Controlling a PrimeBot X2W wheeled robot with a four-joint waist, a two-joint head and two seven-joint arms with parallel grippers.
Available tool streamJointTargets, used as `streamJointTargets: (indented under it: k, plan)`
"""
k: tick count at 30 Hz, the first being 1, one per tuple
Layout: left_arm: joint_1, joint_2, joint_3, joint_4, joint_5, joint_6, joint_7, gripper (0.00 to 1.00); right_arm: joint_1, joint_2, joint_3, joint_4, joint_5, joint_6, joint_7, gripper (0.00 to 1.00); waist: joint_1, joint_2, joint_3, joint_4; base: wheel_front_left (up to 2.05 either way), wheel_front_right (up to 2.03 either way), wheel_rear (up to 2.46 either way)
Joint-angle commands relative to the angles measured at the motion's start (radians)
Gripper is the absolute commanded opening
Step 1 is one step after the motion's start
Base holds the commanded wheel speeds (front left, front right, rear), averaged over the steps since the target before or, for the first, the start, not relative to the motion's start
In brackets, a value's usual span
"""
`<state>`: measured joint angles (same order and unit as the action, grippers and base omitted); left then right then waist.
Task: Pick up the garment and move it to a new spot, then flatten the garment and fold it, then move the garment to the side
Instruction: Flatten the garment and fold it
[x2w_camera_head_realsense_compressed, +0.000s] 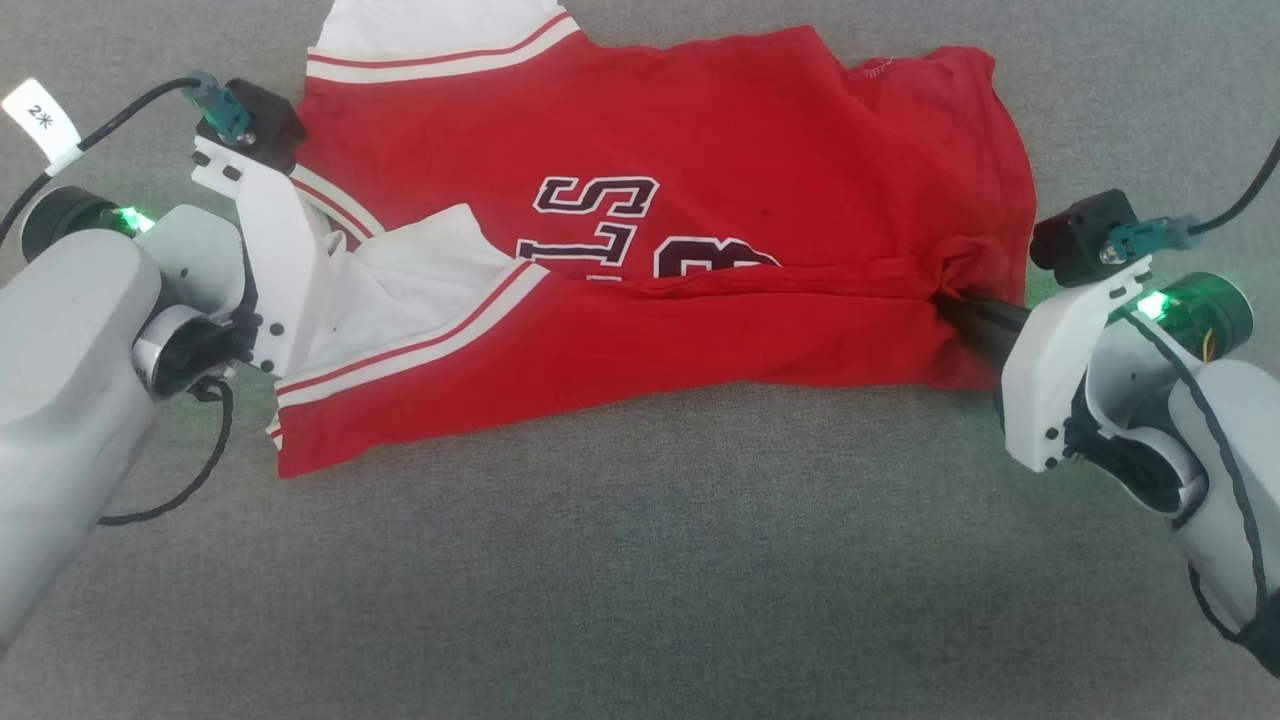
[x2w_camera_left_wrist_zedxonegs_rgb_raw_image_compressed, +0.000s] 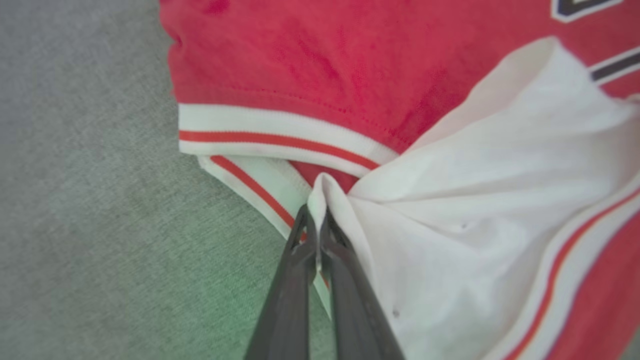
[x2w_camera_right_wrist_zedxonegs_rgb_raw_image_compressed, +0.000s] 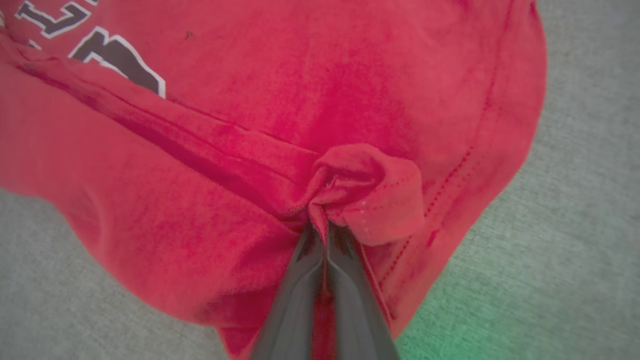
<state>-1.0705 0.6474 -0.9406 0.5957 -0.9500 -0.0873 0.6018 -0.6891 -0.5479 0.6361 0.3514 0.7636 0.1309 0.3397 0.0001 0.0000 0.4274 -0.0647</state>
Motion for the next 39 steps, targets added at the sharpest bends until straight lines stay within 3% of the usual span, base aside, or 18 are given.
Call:
streamJointTargets:
  k: [1,2,3,5,7,14,20,26,33,39]
  plan:
    - [0.013,-0.011,-0.011,0.030,-0.013,-0.002,0.007,0.40,0.006,0.016,0.011,0.018,0.005,0.000,0.018,0.00,-0.0001,0.0000,-0.001,0.002,0.00,0.00,0.00]
    - [0.010,-0.018,-0.007,0.044,-0.019,-0.005,0.000,0.79,0.001,0.017,0.007,0.022,0.007,0.000,0.020,0.05,-0.0001,0.0000,-0.002,0.003,0.00,0.00,0.00]
    - [0.009,-0.023,0.002,0.062,-0.029,-0.002,0.002,1.00,0.000,0.019,0.001,0.026,0.013,0.000,0.024,0.39,-0.0001,0.0000,-0.005,0.005,0.00,0.00,0.00]
    - [0.001,-0.030,0.005,0.081,-0.032,-0.002,0.006,1.00,0.001,0.015,-0.005,0.023,0.015,0.000,0.034,0.62,-0.0001,0.0000,-0.013,0.010,0.00,0.00,0.00]
    - [-0.002,-0.030,0.012,0.085,-0.038,-0.003,-0.005,1.00,0.007,0.006,-0.015,0.008,0.014,0.000,0.037,1.00,-0.0001,0.0000,-0.024,0.016,0.00,0.00,0.00]
    - [0.027,-0.003,0.031,0.019,-0.060,0.039,-0.002,1.00,0.061,-0.025,-0.101,-0.071,-0.008,0.000,0.017,1.00,-0.0001,0.0000,-0.080,0.037,0.00,0.00,0.00]
    - [0.099,0.051,0.036,-0.137,-0.085,0.109,0.028,1.00,0.149,-0.022,-0.245,-0.148,-0.079,0.000,-0.040,1.00,-0.0001,0.0000,-0.120,0.049,0.00,0.00,0.00]
    - [0.203,0.121,0.042,-0.334,-0.119,0.211,0.065,1.00,0.253,0.033,-0.413,-0.238,-0.170,0.000,-0.118,1.00,-0.0001,0.0000,-0.141,0.045,0.00,0.00,0.00]
    - [0.284,0.188,0.041,-0.514,-0.139,0.320,0.103,1.00,0.351,0.104,-0.555,-0.328,-0.253,0.000,-0.126,1.00,-0.0001,0.0000,-0.141,0.032,0.00,0.00,0.00]
    - [0.329,0.204,0.053,-0.534,-0.150,0.387,0.094,1.00,0.414,0.182,-0.626,-0.401,-0.298,0.000,-0.102,1.00,-0.0001,0.0000,-0.120,0.001,0.00,0.00,0.00]
